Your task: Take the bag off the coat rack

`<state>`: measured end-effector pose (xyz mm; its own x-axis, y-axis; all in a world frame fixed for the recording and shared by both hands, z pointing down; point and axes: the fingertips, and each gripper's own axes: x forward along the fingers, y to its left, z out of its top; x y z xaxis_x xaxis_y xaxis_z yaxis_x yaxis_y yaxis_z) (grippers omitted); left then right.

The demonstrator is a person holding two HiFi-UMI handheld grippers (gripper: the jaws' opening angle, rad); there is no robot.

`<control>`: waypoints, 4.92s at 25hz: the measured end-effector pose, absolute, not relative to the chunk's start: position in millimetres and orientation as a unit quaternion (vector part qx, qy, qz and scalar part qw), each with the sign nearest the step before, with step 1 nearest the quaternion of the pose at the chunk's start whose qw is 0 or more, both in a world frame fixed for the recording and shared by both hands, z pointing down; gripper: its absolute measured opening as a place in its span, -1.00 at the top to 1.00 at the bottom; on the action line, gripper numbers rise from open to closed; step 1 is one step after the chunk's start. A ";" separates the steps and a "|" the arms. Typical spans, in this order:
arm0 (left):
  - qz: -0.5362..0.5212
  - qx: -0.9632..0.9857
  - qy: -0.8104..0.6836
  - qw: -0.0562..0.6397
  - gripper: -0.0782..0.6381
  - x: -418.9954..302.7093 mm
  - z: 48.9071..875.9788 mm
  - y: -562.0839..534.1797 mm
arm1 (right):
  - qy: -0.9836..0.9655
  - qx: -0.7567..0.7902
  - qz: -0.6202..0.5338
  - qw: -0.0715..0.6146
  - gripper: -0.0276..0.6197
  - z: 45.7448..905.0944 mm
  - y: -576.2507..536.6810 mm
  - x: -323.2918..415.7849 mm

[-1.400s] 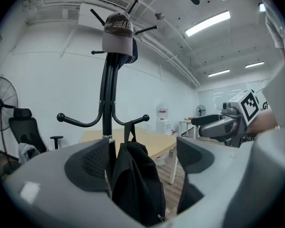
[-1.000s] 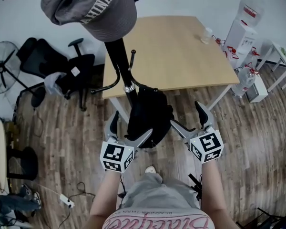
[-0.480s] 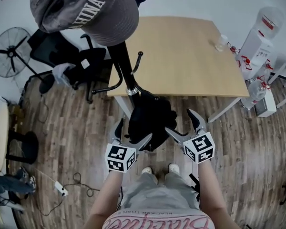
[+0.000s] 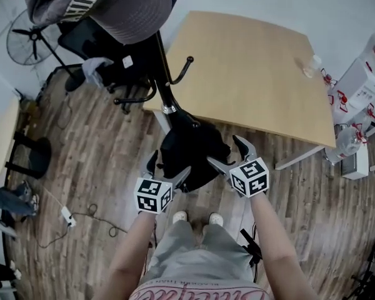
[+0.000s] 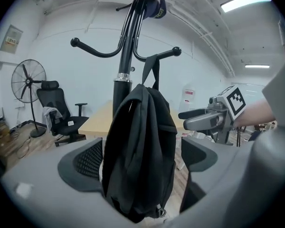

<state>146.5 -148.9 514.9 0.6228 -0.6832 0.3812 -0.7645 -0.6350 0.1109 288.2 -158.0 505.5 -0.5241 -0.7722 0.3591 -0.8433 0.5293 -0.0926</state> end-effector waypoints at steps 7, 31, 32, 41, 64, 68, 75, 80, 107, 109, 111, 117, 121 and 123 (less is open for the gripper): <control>0.167 0.873 -0.439 0.127 -0.59 147.5 537.5 -155.7 | -0.874 0.443 0.124 0.153 -0.55 536.0 -187.7 284.7; 0.124 0.821 -0.529 0.178 0.24 133.2 576.8 -183.3 | -0.901 0.360 0.175 0.168 0.43 593.5 -216.3 251.7; 0.125 0.820 -0.528 0.179 0.27 133.1 577.5 -184.0 | -0.901 0.357 0.183 0.165 0.48 594.1 -214.5 251.5; 0.129 0.823 -0.515 0.204 0.59 141.7 575.9 -175.3 | -0.891 0.357 0.221 0.174 0.72 592.0 -196.1 247.0; 0.065 0.844 -0.494 0.201 0.62 158.3 512.2 -126.3 | -0.900 0.358 0.199 0.148 0.76 537.0 -143.3 266.3; 0.062 0.846 -0.489 0.205 0.62 166.3 509.1 -120.5 | -0.895 0.369 0.197 0.156 0.76 533.9 -134.9 275.1; 0.064 0.857 -0.469 0.205 0.62 190.5 508.7 -113.7 | -0.882 0.397 0.199 0.158 0.77 532.5 -121.3 301.0; 0.065 0.870 -0.446 0.198 0.62 212.6 502.8 -113.5 | -0.870 0.424 0.199 0.156 0.77 526.7 -114.2 324.1; 0.053 0.955 -0.281 0.084 0.63 328.9 380.1 -132.6 | -0.767 0.617 0.138 0.106 0.79 408.8 -93.2 432.9; 0.047 0.958 -0.273 0.072 0.63 334.5 368.7 -133.1 | -0.762 0.626 0.130 0.103 0.79 398.1 -92.1 437.5; 0.040 0.961 -0.266 0.061 0.63 339.0 358.4 -132.7 | -0.757 0.635 0.119 0.102 0.79 388.1 -90.2 441.4; 0.017 0.969 -0.246 0.025 0.63 349.5 329.7 -129.2 | -0.742 0.660 0.068 0.097 0.80 357.1 -83.4 450.3; 0.002 0.973 -0.232 -0.015 0.63 355.0 309.2 -130.2 | -0.734 0.672 0.036 0.091 0.80 336.1 -82.0 454.2; -0.004 0.974 -0.226 -0.024 0.63 359.0 301.3 -131.8 | -0.730 0.677 0.030 0.089 0.80 328.9 -82.4 457.8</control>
<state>359.0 -131.8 301.3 0.8977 -0.4403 -0.0180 -0.4407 -0.8966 -0.0442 457.8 -82.4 328.9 -0.0668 -0.9832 0.1701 -0.9937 0.0809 0.0774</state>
